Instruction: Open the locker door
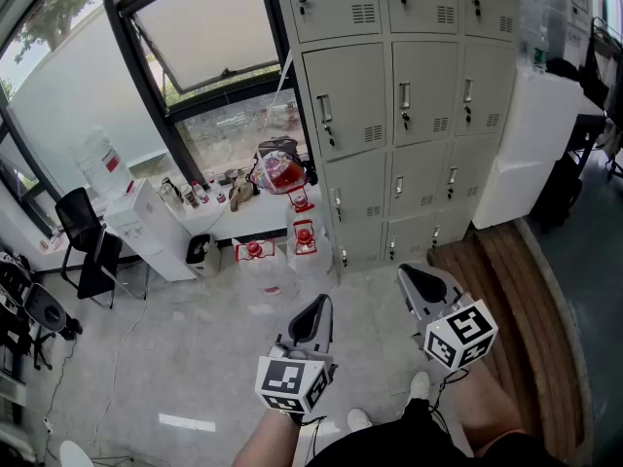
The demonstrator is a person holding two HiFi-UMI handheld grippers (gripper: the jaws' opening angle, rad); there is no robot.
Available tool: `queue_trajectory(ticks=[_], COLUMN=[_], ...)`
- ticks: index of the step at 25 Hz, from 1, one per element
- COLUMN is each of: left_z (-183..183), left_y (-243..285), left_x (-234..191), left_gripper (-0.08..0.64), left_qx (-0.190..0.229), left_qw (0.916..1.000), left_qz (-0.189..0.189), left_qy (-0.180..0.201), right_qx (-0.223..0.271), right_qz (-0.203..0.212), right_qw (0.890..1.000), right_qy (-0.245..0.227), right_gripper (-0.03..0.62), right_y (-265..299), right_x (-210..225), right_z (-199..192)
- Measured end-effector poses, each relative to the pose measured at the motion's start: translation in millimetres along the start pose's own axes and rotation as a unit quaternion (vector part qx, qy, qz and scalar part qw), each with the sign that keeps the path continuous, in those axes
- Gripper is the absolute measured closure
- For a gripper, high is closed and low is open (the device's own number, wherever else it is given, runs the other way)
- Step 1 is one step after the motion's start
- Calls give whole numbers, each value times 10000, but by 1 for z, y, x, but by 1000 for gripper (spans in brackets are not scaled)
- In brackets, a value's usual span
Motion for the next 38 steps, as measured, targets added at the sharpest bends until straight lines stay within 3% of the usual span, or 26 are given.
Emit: queue_trajectory(ticks=[21, 38], left_z=[4, 9], left_y=[-7, 59], left_x=[-20, -35], left_gripper=[543, 543], left_qx=[45, -162], left_qw=[10000, 9991], left_qz=[60, 395], left_qy=[-54, -66], right_qx=[59, 86], right_qz=[94, 468], right_qw=[9999, 9986], right_qy=[88, 227], right_gripper=[538, 538], right_y=[20, 80], right_x=[-11, 50], right_z=[10, 15])
Point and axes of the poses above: the fingertips, and each gripper's own axes: y forward along the fingers, x to its right, z out of its top, the point moved 4 cm from there along -y, backward along the fingers, and after that the axes turned 10 degrees about -x, right-handed, at the moved point
